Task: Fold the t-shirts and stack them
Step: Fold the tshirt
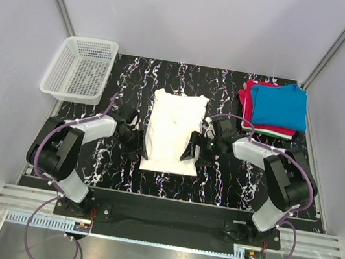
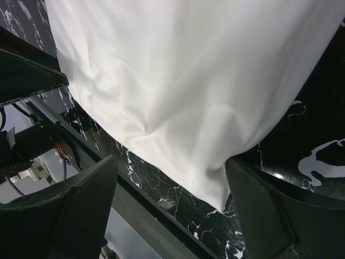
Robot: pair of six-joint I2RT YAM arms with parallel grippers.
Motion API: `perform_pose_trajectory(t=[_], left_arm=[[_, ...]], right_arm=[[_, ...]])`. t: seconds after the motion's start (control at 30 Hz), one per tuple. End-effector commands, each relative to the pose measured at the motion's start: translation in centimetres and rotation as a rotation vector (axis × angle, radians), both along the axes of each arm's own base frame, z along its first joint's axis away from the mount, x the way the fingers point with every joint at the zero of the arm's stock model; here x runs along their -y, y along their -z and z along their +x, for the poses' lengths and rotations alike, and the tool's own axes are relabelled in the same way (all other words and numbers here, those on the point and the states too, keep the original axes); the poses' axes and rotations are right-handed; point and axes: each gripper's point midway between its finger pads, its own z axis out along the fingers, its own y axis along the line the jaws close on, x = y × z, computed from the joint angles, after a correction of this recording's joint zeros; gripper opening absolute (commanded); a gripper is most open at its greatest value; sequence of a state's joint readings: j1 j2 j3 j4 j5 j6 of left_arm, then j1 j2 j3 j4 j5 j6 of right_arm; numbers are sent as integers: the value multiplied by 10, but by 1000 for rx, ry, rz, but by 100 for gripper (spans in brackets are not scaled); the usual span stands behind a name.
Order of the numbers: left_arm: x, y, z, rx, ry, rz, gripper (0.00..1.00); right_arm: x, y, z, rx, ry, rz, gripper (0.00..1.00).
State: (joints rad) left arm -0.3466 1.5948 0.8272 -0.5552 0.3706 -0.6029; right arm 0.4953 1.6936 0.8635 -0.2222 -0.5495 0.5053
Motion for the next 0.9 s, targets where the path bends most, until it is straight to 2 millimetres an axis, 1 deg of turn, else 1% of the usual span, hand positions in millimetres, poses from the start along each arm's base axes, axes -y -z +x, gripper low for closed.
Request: perform_pose_trajectory(t=[0.0, 0.03, 0.1, 0.2, 0.3, 0.37, 0.47, 0.5, 0.6, 0.7, 0.77, 0.87], left_arm=[[-19, 27, -10, -36, 24, 111, 54], [-20, 25, -9, -30, 24, 113, 54], [-19, 21, -6, -20, 25, 112, 54], [-16, 15, -4, -15, 30, 98, 54], [-14, 11, -1, -6, 38, 89, 54], [-13, 8, 2, 7, 45, 86, 54], [-12, 7, 2, 6, 57, 86, 54], [-13, 7, 3, 6, 56, 86, 54], [-13, 8, 0, 2, 59, 84, 54], [-14, 10, -2, -4, 63, 87, 54], [-15, 12, -5, -14, 63, 92, 54], [-16, 16, -9, -36, 63, 91, 54]], right_arm=[[42, 47, -23, -90, 49, -242, 88], [45, 44, -21, -86, 68, -268, 88], [46, 39, -18, -87, 107, -275, 88], [53, 26, -8, -53, 144, -323, 88], [65, 15, 6, -5, 161, -408, 88], [66, 17, 10, -3, 160, -431, 88], [64, 29, 10, -37, 139, -442, 88], [60, 36, 9, -58, 135, -436, 88], [54, 46, 8, -90, 136, -411, 88], [48, 51, 5, -128, 138, -385, 87], [47, 50, 2, -134, 138, -381, 87], [50, 52, -4, -153, 146, -394, 86]])
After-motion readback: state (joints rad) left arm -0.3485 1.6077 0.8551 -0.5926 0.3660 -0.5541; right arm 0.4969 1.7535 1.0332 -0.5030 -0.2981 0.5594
